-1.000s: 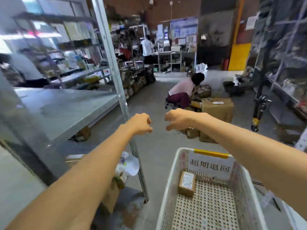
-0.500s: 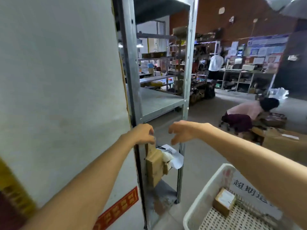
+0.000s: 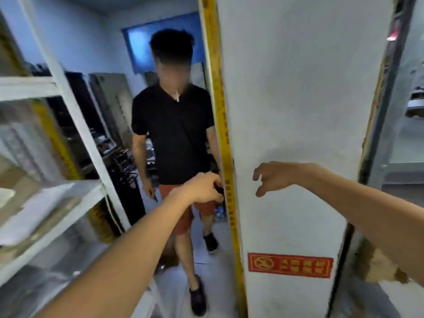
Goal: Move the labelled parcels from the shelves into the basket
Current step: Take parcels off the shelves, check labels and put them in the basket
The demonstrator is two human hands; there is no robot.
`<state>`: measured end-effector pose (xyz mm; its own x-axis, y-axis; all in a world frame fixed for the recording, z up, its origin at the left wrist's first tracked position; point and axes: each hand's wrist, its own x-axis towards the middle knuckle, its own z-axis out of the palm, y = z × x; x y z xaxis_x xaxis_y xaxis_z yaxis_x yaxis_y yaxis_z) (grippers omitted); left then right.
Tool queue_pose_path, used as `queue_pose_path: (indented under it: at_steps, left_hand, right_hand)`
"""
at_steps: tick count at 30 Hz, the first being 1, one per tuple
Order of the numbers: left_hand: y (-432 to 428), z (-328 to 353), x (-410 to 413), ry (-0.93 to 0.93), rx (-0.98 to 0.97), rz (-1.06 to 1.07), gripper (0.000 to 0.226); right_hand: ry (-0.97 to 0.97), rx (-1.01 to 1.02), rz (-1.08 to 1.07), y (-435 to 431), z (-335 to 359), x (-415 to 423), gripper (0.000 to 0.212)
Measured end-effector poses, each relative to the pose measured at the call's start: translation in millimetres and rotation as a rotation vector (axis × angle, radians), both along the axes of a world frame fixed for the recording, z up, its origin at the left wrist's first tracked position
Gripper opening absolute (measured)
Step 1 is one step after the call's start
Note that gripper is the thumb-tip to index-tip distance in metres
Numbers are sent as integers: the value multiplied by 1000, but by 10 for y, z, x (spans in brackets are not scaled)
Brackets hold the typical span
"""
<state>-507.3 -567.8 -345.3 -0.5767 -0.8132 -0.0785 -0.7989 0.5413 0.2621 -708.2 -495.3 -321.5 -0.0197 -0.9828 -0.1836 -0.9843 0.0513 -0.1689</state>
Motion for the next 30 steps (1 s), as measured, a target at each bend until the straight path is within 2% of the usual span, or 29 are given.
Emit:
queue_pose_path:
  at_steps: [2, 4, 10, 12, 17, 21, 25, 28, 30]
  left_hand:
    - [146, -18, 583, 9, 27, 109, 41]
    - [371, -7, 1168, 11, 73, 210, 30]
    - [1321, 226, 3029, 13, 43, 635, 36]
    - [1771, 368, 3523, -7, 22, 749, 43]
    - [2915, 614, 4491, 2, -47, 1042, 43]
    - [3776, 893, 4943, -50, -109, 1188, 42]
    - [4420, 1257, 5210, -105, -178, 1315, 47]
    - [4768, 1518, 5339, -147, -215, 1363, 37]
    - [4957, 1685, 5382, -102, -264, 1408, 32]
  right_hand:
    - [24, 13, 157, -85, 18, 468, 49]
    - [31, 12, 276, -153, 46, 968, 51]
    - [-16, 8, 632, -54, 335, 2734, 64]
    - [-11, -8, 762, 102, 447, 3368, 61]
    - [-104, -84, 1047, 769, 711, 4765, 59]
    - [-78, -190, 1251, 1485, 915, 5576, 56]
    - [-109, -258, 1387, 2022, 1204, 6035, 59]
    - [-140, -274, 1478, 2324, 1442, 6258, 50]
    - [-157, -317, 1525, 2496, 1625, 6362, 39]
